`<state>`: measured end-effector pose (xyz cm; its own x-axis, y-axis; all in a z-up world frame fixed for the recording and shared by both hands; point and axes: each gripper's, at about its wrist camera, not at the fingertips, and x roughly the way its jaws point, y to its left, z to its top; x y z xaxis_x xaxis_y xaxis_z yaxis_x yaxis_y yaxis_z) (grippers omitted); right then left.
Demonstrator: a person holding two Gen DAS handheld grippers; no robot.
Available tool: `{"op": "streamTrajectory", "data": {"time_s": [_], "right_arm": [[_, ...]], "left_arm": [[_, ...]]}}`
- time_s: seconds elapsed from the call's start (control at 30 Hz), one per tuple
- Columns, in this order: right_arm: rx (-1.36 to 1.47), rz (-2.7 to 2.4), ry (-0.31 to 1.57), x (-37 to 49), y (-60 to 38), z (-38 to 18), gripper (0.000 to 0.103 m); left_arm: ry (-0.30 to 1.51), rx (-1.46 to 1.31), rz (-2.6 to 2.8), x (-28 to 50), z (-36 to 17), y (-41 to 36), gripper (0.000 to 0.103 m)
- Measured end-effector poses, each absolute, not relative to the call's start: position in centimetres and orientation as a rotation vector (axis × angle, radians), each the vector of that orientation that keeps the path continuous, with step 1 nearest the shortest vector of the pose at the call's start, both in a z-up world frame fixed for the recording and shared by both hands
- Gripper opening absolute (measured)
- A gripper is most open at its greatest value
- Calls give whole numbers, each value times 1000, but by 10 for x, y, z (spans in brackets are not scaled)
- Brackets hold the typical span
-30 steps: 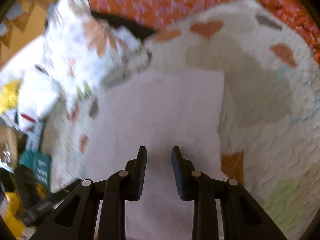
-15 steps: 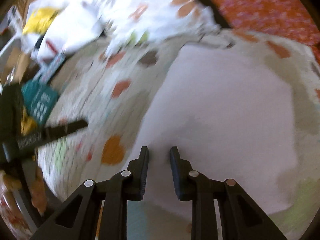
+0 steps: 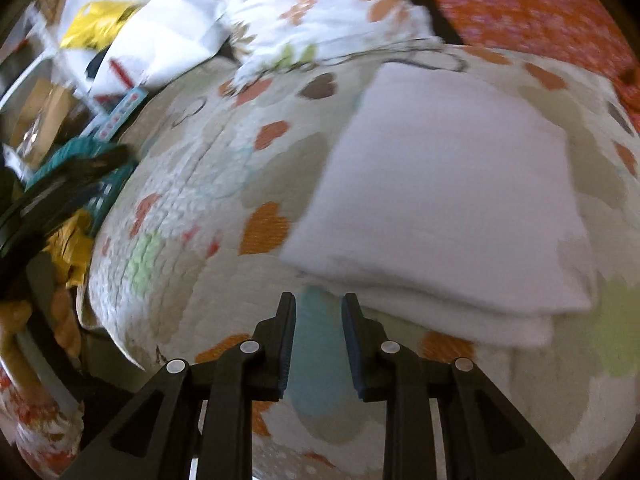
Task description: Fold small clothes
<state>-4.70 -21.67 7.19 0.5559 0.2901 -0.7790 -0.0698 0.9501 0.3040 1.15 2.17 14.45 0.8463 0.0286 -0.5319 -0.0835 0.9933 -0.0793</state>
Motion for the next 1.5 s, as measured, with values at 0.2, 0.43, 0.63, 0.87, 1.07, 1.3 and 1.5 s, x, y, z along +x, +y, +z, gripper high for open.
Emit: {"op": "streamTrajectory", "data": {"time_s": [0.2,0.43,0.63,0.87,1.07,1.3,1.5], "right_arm": [[313,87,893,-84,-257,76,37],[345,-24,825,-106,-281,85,46],[248,-93,830,-112,-278,81,51],[194,-132,857,-111,-283,71,56],[214,-147,909,-105,-292,56,57],[210,-154,964,-102,-296,41,58],[213,-153,988,-99,-295,35,59]], "left_arm": [[354,-125,93,-49,172,14,103],[520,-120,-90,-63,129,-20,103],[686,20,-93,-52,93,-56,103],[896,94,-158,-45,48,-81,103],[990,127,-188,-42,22,-91,103],[1074,94,-204,-37,1,-85,103],[1074,109,-209,-36,-1,-85,103]]}}
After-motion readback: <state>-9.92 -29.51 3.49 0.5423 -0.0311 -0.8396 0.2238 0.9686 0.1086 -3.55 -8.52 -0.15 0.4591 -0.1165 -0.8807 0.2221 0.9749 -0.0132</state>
